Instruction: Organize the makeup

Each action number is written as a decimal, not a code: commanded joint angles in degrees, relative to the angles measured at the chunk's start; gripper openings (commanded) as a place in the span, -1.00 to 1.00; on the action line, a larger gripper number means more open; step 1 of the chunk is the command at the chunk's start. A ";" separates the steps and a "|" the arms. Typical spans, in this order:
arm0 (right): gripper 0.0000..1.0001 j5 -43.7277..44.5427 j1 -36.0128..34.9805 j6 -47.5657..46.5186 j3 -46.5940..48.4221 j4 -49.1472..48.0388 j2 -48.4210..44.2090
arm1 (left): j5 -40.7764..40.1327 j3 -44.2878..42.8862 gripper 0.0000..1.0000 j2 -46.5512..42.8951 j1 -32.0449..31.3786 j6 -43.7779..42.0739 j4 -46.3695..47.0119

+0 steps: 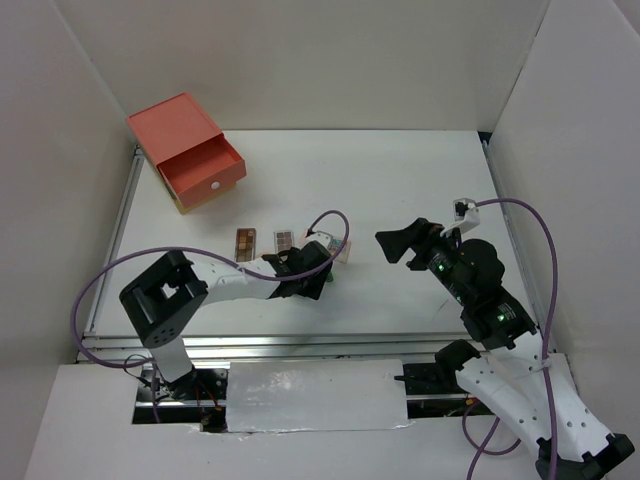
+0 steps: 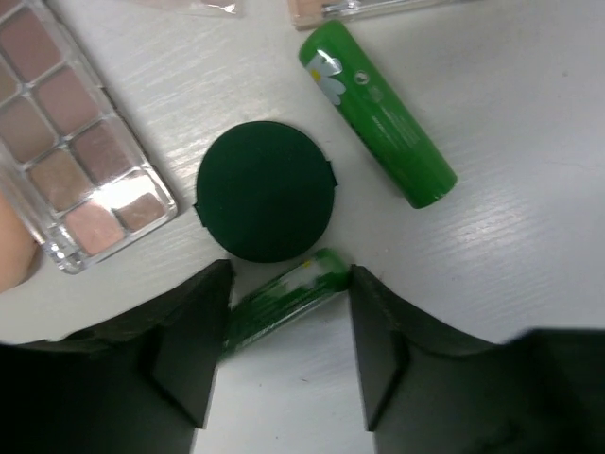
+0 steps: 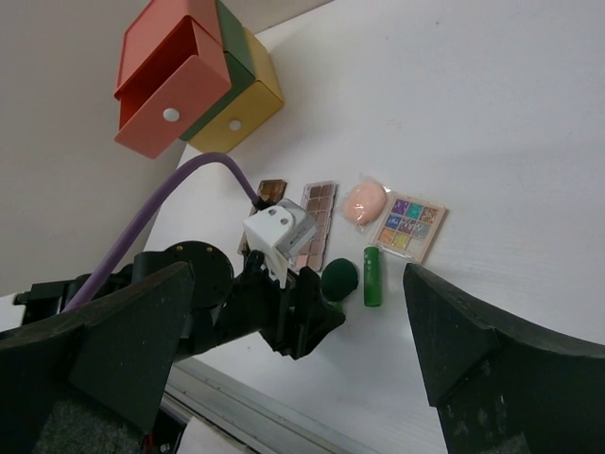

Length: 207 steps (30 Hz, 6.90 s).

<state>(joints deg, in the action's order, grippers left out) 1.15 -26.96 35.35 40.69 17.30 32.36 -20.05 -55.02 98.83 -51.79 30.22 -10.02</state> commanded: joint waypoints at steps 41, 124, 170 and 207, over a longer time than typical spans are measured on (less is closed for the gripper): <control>0.99 1.67 0.33 -0.29 0.71 -1.74 -1.60 | -12.54 -20.42 -1.00 -14.81 5.79 -7.00 -13.98; 0.99 10.37 0.33 -0.29 1.59 3.36 -1.69 | -9.13 -27.94 0.26 15.69 -2.17 28.14 -18.46; 1.00 6.85 0.24 -0.46 1.06 -0.07 -0.28 | -18.00 -52.03 -0.72 4.44 38.16 -0.16 -21.53; 0.99 3.77 0.24 -1.25 0.36 -3.24 1.39 | -18.43 -39.36 -1.00 6.64 36.41 6.53 -19.08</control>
<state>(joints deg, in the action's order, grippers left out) 5.32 -26.96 35.03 40.86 17.52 34.20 -34.76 -90.28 105.01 -16.40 37.80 -31.77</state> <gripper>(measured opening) 0.997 0.028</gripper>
